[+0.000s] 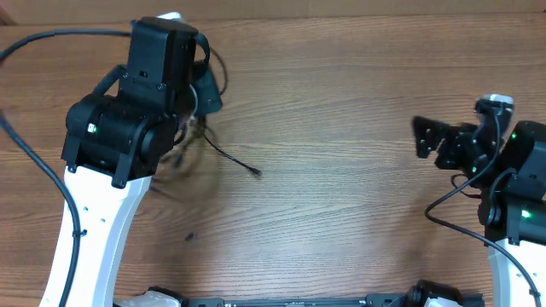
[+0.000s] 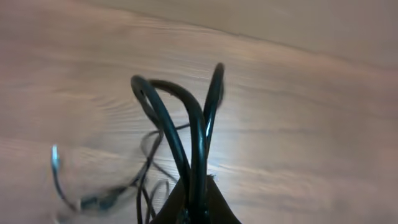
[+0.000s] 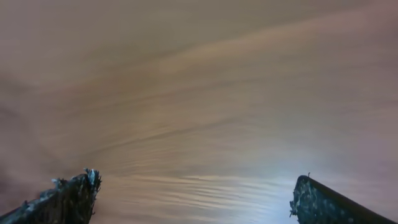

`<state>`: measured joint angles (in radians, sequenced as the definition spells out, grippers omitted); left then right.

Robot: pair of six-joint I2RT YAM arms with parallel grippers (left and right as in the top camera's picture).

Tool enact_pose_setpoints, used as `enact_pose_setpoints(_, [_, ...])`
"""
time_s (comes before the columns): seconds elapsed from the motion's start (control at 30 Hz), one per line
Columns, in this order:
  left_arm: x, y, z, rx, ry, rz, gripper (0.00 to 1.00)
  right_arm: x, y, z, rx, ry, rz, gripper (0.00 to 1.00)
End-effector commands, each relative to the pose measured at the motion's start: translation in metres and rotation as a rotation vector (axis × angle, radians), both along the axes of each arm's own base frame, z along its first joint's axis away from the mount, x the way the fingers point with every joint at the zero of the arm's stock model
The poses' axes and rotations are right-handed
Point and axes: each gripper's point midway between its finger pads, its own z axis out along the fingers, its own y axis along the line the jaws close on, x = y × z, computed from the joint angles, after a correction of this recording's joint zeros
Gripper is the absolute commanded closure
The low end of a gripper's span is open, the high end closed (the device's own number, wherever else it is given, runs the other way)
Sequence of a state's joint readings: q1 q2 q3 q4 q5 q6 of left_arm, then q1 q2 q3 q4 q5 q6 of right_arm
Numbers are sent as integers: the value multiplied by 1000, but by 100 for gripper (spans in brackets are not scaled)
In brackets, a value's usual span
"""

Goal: Untangle cables

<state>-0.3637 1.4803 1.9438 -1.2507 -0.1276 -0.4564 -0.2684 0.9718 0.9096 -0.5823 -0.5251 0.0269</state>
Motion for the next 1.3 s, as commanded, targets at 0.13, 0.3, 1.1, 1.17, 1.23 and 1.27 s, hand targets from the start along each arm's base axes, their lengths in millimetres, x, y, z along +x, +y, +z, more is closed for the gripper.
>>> enact_pose_setpoints(0.13, [-24, -80, 6, -116, -11, -588, 96, -25, 68, 52, 403, -39, 337, 0])
enact_pose_setpoints(0.3, [-19, -95, -6, -167, 35, -644, 96, -36, 81, 62, 498, -16, 418, 0])
enact_pose_setpoints(1.1, [15, -83, -32, -125, 91, -473, 0, -27, 66, 39, 482, 72, 261, 0])
enact_pose_setpoints(1.17, [16, -75, -36, -91, 100, -432, 1, -23, 57, 26, 459, 109, 183, 0])
enact_pose_setpoints(1.23, [18, -62, -42, -45, 120, -361, 0, -20, 53, 19, 442, 127, 161, 0])
enact_pose_setpoints(1.27, [19, -53, -45, -17, 131, -313, 0, -19, 52, 16, 443, 136, 155, 0])
